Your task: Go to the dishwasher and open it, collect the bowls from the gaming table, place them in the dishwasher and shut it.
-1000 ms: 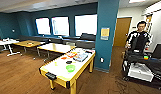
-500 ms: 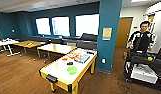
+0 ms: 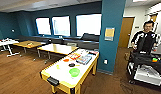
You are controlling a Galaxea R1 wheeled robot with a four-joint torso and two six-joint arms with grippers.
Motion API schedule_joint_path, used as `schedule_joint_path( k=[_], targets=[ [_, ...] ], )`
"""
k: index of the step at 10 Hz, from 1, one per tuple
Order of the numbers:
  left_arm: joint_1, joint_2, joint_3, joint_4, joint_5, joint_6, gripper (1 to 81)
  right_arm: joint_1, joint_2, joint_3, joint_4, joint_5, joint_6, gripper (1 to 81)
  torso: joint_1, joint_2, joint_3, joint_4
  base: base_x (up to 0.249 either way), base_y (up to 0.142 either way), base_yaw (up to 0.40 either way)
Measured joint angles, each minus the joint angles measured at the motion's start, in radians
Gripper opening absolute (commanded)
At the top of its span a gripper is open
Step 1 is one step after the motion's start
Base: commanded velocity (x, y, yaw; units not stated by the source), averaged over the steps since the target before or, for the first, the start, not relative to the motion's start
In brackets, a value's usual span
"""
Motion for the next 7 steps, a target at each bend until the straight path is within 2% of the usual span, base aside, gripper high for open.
schedule_joint_path(
  k=[7],
  targets=[
    [0.0, 0.0, -0.001, 0.0, 0.0, 0.0, 81.1, 0.0, 0.001, 0.0, 0.0, 0.0, 0.0, 81.1, 0.0, 0.0, 0.0, 0.0, 0.102, 0.108, 0.0]
  ],
)
